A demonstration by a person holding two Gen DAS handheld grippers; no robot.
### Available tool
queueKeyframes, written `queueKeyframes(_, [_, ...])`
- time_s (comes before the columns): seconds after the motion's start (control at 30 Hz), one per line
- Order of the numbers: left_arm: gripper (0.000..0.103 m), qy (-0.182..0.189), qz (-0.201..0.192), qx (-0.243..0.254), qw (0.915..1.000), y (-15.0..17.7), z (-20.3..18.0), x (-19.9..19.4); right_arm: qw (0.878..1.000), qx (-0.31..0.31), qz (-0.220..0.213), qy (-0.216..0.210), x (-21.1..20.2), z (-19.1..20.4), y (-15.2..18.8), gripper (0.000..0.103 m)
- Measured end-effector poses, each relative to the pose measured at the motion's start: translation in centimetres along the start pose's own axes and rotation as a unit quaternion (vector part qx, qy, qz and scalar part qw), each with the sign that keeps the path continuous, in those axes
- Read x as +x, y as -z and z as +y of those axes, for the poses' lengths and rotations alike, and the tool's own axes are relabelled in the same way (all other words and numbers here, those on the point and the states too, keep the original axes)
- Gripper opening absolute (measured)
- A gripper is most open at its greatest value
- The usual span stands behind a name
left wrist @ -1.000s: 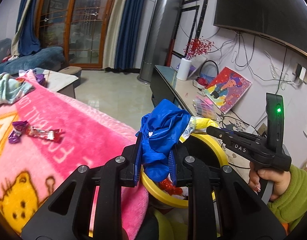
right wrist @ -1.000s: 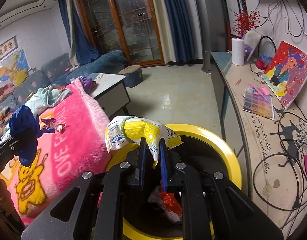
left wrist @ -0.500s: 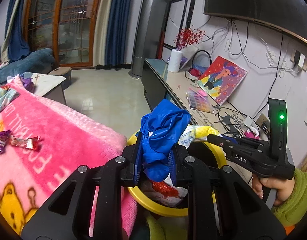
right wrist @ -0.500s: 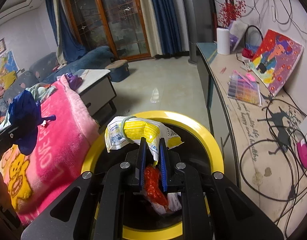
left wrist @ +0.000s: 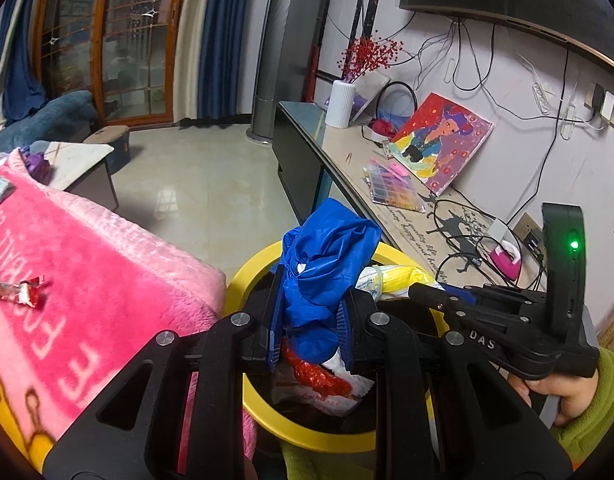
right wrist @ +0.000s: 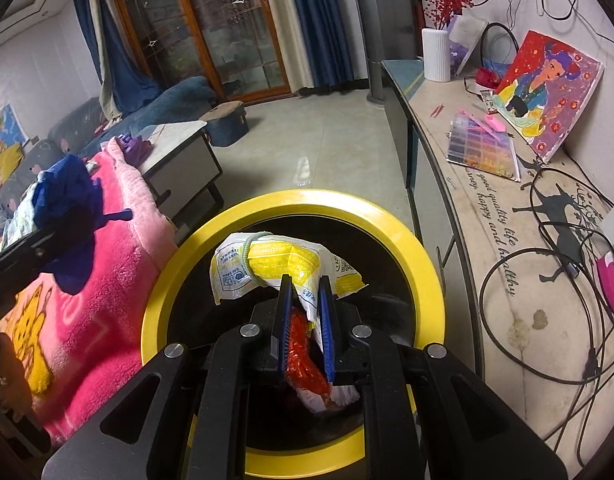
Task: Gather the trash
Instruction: 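Carry the blue bag and yellow snack wrapper over the yellow bin with both tools, then open both tools over the bin to drop the bag and wrapper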
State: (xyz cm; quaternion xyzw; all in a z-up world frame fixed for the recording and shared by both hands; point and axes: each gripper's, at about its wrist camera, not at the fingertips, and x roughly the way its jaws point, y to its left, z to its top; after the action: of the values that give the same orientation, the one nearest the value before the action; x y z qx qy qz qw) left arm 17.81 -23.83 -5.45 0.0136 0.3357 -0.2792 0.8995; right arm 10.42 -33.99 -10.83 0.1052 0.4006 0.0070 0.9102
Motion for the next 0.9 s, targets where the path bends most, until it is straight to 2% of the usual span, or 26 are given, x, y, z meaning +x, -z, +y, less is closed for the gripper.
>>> queueKeyframes(0.37, [0.016, 0.004, 0.018, 0.001, 0.9998, -0.5, -0.2, 2.6, 1.000, 0.006, 0.016, -0.006, 1.0, -0.2, 0.2, 0.013])
queueKeyframes(0.53, [0.017, 0.002, 0.021, -0.006, 0.9998, -0.8, 0.0, 3.4, 1.000, 0.011, 0.021, -0.011, 1.3, -0.2, 0.2, 0.017])
queueKeyframes(0.67, [0.029, 0.000, 0.022, -0.012, 0.9997, -1.0, 0.2, 3.4, 1.000, 0.015, 0.022, -0.013, 1.3, -0.2, 0.2, 0.017])
queueKeyframes(0.73, [0.036, 0.001, 0.022, -0.013, 0.9997, -1.0, 0.3, 3.3, 1.000, 0.019, 0.021, -0.010, 1.2, -0.3, 0.2, 0.026])
queueKeyframes(0.8, [0.051, 0.000, 0.021, -0.014, 0.9997, -1.0, 0.4, 3.2, 1.000, 0.023, 0.018, -0.008, 1.0, -0.4, 0.2, 0.031])
queueKeyframes(0.87, [0.057, -0.001, 0.019, -0.020, 0.9996, -1.1, 0.6, 3.1, 1.000, 0.025, 0.013, -0.005, 0.8, -0.5, 0.1, 0.034])
queueKeyframes(0.9, [0.064, -0.002, 0.018, -0.022, 0.9996, -1.1, 0.7, 2.9, 1.000, 0.028, 0.010, -0.003, 0.7, -0.6, 0.0, 0.039])
